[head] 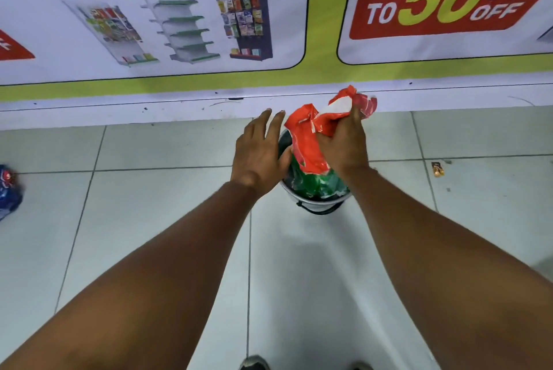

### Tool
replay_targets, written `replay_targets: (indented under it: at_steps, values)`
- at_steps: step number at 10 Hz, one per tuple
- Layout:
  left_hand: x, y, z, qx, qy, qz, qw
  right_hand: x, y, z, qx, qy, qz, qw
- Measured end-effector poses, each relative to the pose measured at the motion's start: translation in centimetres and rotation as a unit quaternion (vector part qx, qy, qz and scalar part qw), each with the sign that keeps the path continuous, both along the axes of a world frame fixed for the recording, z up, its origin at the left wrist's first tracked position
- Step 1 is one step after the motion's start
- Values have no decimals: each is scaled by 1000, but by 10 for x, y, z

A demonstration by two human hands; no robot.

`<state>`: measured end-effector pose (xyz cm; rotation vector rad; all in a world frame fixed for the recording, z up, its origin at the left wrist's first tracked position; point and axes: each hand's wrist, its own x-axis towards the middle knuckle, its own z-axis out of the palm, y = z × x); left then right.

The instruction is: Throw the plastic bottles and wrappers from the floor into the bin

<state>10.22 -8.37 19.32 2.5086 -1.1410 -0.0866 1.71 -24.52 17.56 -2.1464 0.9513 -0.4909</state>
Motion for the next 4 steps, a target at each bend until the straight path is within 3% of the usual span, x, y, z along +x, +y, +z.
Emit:
replay_targets:
  at_steps: [1,2,3,4]
  values:
    - [6,8,-7,1,-1,0,1000,8,15,-31,-24,42,8,999]
    - [11,16,-15,16,4,-8,1000,2,17,-66,-8,204,126,971]
    - [16,25,-11,47,2,-24,999,1,9,-85,20,409,285,866]
    - [19,34,-5,63,12,-13,998,11,-1,-69,-36,406,300,862]
